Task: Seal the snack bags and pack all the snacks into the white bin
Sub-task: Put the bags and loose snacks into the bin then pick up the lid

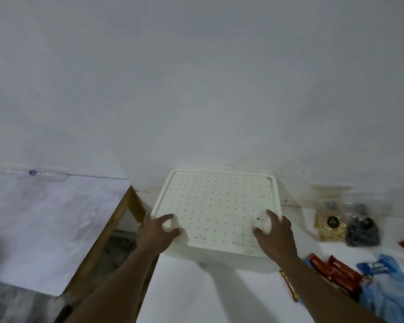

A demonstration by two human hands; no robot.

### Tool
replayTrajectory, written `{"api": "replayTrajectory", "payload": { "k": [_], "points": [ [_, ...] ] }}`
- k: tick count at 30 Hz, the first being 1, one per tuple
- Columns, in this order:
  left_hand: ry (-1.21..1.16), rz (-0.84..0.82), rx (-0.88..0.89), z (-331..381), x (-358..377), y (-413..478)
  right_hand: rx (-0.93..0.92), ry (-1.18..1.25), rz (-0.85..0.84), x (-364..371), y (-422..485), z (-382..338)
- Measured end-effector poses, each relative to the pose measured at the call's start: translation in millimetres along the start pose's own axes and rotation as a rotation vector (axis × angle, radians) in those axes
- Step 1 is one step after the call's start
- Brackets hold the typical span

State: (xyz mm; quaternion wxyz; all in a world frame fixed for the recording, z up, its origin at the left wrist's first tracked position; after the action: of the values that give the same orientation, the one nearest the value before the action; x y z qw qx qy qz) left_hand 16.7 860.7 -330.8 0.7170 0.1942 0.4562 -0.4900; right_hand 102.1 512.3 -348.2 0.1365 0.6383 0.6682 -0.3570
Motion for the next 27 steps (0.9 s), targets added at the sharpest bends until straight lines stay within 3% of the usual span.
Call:
{"api": "replayTrajectory", "payload": {
  "k": [3,15,27],
  "points": [
    [-0.165,-0.01,0.016,-12,-3,22,-0.011,-0.075,0.05,1,7,-1],
    [-0.265,0.201,0.137,-6,-27,-1,-0.1,0.021,0.227,-33,-26,-15],
    [-0.282,0.284,0.145,-34,-29,-166,-0.189,0.064,0.165,-51,-148,49]
  ]
}}
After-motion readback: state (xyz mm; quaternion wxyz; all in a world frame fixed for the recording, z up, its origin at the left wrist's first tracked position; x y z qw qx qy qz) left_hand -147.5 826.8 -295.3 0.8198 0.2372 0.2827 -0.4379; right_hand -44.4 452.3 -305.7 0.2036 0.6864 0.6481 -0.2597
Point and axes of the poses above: each hand's wrist, its own y-axis towards the middle knuckle, its own x-axis out of the palm, z = x × y, the point moved 7 cm from there along y, towards the middle knuckle, and after that the axes turned 6 degrees about x, right-handed, at the moved point
